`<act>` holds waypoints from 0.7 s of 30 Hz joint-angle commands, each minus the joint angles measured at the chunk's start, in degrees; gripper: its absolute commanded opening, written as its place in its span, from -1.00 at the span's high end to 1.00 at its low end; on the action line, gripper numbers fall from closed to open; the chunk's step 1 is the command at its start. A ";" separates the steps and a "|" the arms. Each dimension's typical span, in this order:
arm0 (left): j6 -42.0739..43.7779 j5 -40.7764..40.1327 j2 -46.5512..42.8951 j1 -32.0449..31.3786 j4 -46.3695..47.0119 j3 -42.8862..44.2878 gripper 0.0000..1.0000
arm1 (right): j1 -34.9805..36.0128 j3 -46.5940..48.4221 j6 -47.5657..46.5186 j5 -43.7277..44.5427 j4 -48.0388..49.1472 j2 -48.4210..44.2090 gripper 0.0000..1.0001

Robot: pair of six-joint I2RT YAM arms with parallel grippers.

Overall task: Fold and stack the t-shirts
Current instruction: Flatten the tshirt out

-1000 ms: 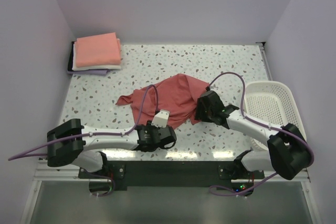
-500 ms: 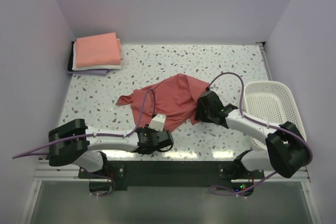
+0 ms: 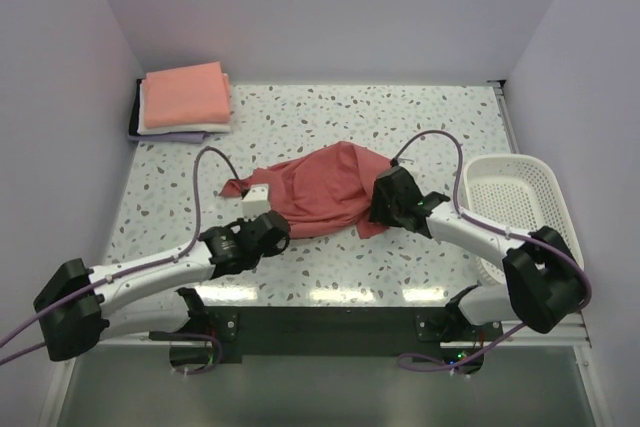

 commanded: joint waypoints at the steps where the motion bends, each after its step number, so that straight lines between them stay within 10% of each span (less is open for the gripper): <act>1: 5.77 1.81 -5.55 4.48 5.04 0.45 1.00 | 0.06 0.88 0.78 1.68 0.97 -0.25 -0.20; 15: 12.45 7.17 -6.61 13.19 7.76 4.05 1.00 | -0.02 1.48 1.58 -0.52 1.95 5.28 -0.05; 19: 17.18 7.62 -8.54 19.23 6.01 9.13 1.00 | -0.46 6.56 -0.44 8.67 -6.92 1.95 0.97; 21: 19.22 7.97 -10.30 22.76 4.52 13.26 1.00 | -2.65 8.68 -2.11 10.54 -11.57 -1.46 1.00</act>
